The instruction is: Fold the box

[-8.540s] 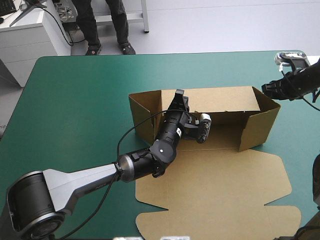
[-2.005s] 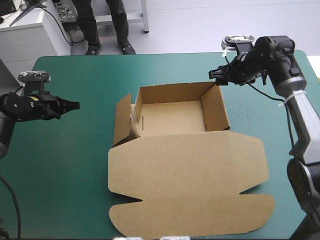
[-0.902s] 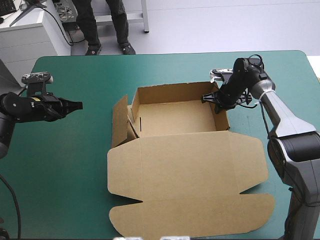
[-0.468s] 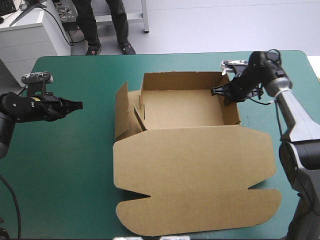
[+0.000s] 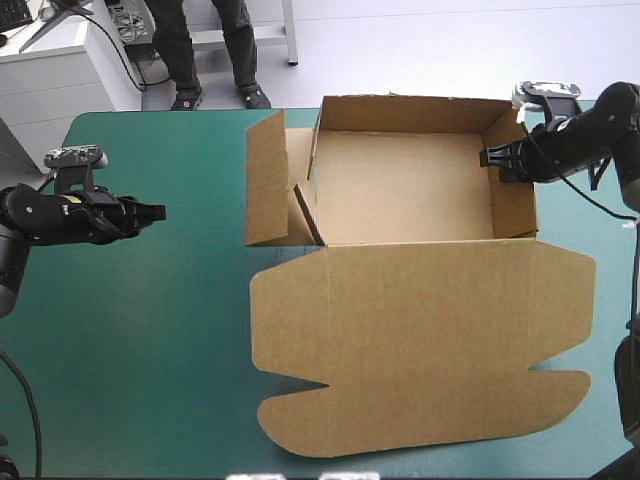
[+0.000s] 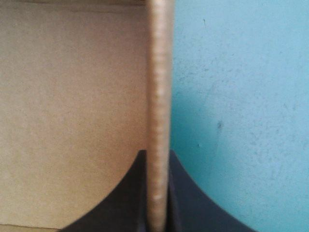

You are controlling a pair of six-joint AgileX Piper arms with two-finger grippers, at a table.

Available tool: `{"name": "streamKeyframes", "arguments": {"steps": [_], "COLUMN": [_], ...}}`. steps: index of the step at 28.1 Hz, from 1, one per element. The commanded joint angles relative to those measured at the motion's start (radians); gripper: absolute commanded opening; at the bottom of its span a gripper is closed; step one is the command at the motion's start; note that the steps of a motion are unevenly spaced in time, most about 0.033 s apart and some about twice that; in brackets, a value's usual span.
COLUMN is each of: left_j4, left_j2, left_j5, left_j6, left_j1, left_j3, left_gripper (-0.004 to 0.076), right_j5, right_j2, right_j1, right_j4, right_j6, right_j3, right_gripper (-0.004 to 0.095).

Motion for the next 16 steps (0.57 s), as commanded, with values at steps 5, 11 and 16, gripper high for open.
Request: {"name": "streamKeyframes", "arguments": {"steps": [5, 11, 16], "left_j4": [-0.095, -0.246, -0.387], "left_j2": [-0.003, 0.013, 0.016], "left_j5": [-0.025, -0.014, -0.014], "left_j6": [-0.015, -0.013, -0.002], "left_j1": [-0.002, -0.002, -0.002], "left_j3": [-0.032, -0.032, -0.032], "left_gripper": [0.0671, 0.0673, 0.0673], "right_j5": [0.008, 0.008, 0.006], "right_j2": [-0.092, -0.103, -0.091], "right_j1": [-0.007, -0.005, -0.005], "right_j4": [0.074, 0.222, 0.266], "right_j6": [-0.012, -0.035, -0.042], "right_j3": [0.02, 0.02, 0.02], "right_gripper": [-0.0019, -0.0019, -0.0019]}}
